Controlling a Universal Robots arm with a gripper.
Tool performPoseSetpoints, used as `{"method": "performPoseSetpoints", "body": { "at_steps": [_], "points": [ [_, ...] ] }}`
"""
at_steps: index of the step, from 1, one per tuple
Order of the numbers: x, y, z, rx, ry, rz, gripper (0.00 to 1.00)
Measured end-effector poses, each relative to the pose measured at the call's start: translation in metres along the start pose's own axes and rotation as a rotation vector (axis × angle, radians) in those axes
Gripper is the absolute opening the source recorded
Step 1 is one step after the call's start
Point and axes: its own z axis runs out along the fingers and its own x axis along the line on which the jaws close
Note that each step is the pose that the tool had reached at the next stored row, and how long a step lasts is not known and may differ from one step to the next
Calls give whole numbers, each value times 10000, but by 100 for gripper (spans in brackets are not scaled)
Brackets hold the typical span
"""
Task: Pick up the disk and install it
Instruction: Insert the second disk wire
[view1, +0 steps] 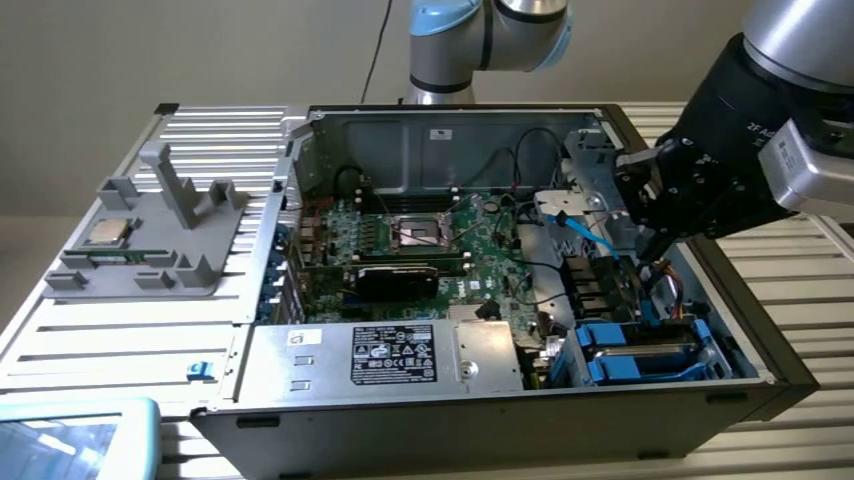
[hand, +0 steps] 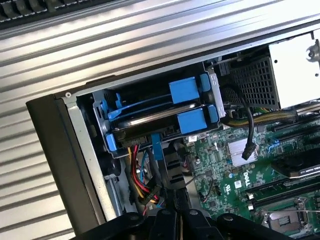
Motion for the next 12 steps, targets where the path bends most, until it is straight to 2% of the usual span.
{"method": "performPoseSetpoints", "body": {
  "at_steps": [4, 12],
  "points": [
    [0, 1, -1, -41, -73, -711, 11],
    [22, -2, 0, -65, -103, -1022, 11]
  ]
}}
